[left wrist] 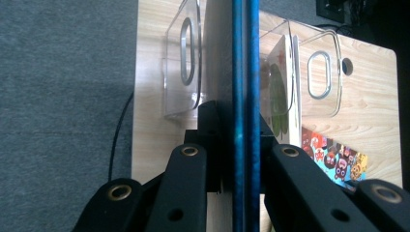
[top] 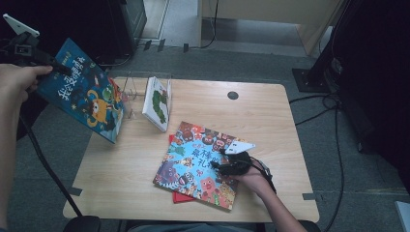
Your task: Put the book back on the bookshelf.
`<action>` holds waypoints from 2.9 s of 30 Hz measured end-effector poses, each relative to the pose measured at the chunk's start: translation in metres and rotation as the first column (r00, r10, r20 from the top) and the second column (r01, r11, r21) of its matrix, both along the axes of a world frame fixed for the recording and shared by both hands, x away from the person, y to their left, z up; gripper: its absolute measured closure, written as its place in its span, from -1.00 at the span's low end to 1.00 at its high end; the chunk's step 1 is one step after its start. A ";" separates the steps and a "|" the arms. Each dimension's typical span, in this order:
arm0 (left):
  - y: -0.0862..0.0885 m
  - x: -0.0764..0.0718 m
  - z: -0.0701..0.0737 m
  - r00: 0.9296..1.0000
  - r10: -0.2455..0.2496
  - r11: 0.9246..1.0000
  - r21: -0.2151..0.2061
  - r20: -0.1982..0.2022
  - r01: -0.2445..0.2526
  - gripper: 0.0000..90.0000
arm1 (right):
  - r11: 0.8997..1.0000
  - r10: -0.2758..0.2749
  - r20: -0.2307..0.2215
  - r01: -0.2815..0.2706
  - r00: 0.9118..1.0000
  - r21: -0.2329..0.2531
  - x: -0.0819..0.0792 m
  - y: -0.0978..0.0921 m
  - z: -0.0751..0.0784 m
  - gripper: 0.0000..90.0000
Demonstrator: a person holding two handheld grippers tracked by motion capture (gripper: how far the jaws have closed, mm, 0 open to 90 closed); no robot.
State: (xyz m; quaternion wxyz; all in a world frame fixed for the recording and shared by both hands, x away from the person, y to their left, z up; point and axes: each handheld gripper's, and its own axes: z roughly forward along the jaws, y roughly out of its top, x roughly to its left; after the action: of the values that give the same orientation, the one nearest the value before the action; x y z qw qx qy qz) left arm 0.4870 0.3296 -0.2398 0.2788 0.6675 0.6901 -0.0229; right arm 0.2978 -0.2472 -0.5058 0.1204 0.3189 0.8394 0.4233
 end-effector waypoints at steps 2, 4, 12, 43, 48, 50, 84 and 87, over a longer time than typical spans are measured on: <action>-0.001 0.005 -0.003 1.000 -0.003 1.000 -0.004 0.002 0.003 0.84 | 1.000 -0.002 0.000 0.002 1.000 0.000 0.001 0.001 0.000 -0.19; -0.003 0.010 -0.005 1.000 -0.006 1.000 -0.007 0.006 0.006 0.84 | 1.000 -0.003 -0.001 0.003 1.000 -0.001 0.001 0.001 0.000 -0.19; -0.013 0.027 -0.010 1.000 -0.017 1.000 -0.011 0.015 0.017 0.83 | 1.000 -0.005 0.004 0.005 1.000 0.005 0.001 0.001 -0.001 -0.19; 0.001 0.021 -0.002 0.997 -0.011 0.999 -0.035 0.071 0.013 0.19 | 0.999 -0.010 -0.004 0.010 1.000 0.034 0.001 -0.001 -0.002 -0.19; 0.007 0.010 0.012 0.994 0.010 0.999 -0.045 0.107 -0.005 0.15 | 0.999 -0.017 -0.021 0.018 1.000 0.039 0.002 -0.003 0.000 -0.15; 0.009 0.004 0.019 0.992 0.019 0.999 -0.041 0.127 -0.014 0.16 | 0.999 -0.022 -0.031 0.023 0.999 0.043 0.002 -0.004 0.000 -0.13; -0.084 -0.080 -0.051 0.961 -0.228 0.971 -0.031 0.155 0.235 0.12 | 0.999 -0.052 -0.034 0.053 0.998 0.014 -0.003 -0.044 0.008 0.14; -0.092 -0.083 -0.063 0.956 -0.250 0.966 -0.034 0.151 0.258 0.10 | 0.998 -0.064 -0.026 0.064 0.998 0.022 -0.004 -0.046 0.007 0.21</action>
State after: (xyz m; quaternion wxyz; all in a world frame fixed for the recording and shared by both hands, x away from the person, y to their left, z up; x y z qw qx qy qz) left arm 0.4037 0.2375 -0.3030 0.3409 0.7427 0.5757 -0.0282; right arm 0.2941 -0.2936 -0.4992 0.1199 0.3522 0.8254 0.4247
